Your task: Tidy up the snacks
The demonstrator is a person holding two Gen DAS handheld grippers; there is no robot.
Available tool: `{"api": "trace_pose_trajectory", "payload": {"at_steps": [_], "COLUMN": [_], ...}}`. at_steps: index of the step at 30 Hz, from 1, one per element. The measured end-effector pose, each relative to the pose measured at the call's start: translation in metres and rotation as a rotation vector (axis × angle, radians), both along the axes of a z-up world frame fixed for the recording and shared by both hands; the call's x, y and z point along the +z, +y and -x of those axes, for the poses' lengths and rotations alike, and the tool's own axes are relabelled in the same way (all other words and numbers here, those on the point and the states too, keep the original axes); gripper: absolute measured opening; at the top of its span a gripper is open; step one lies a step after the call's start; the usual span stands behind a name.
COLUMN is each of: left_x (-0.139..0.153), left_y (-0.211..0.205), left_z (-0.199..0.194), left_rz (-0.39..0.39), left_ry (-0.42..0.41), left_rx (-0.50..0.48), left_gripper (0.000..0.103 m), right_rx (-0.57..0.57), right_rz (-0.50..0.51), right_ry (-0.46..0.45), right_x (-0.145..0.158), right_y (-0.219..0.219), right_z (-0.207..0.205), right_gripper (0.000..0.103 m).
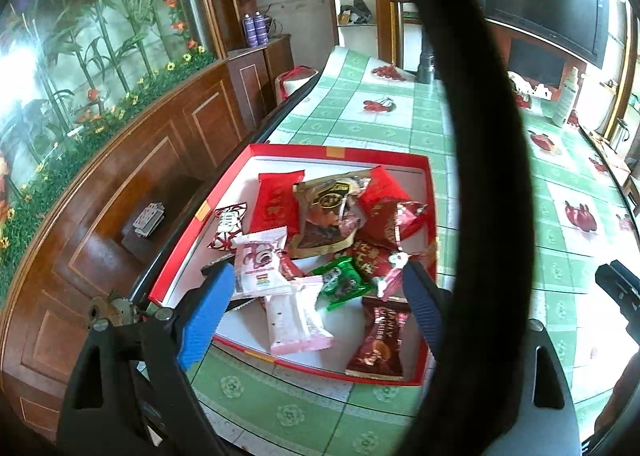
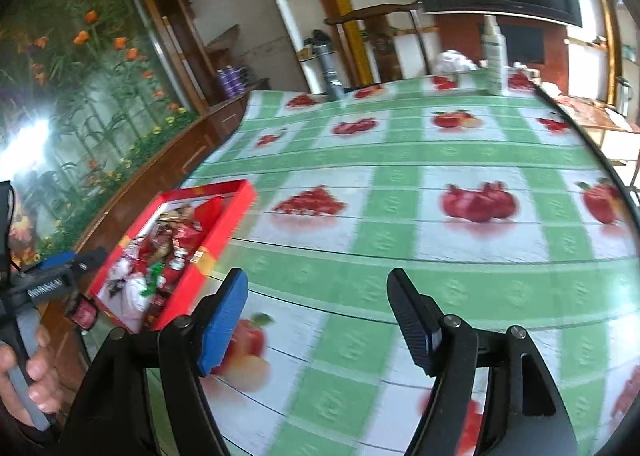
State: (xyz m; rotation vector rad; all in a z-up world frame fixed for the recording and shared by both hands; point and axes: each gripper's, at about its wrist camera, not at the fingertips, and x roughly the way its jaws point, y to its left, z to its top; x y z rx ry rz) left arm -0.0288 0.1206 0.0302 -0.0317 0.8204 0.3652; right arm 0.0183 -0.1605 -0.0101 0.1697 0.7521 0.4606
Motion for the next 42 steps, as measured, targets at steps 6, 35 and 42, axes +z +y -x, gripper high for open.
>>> {"api": "trace_pose_trajectory", "payload": {"at_steps": [6,35,42], "left_x": [0.006,0.034,0.035], "left_y": [-0.021,-0.079,-0.077], "left_z": [0.002,0.02,0.021], "left_rz": [-0.003,-0.051,-0.04], "left_ry": [-0.013,-0.074,-0.078], "left_rx": [-0.031,-0.1,-0.1], "left_gripper": [0.089,0.095,0.095], "right_rx": [-0.129,-0.308,-0.311], "right_rz": [0.08,0.192,0.232], "right_ry": [0.015,0.134,0.146], "right_x": [-0.01,-0.046,-0.048], "right_y": [-0.055,-0.129,-0.125], "right_z": [0.007,-0.006,-0.008], "right_gripper": [0.079,0.081,0.085]}}
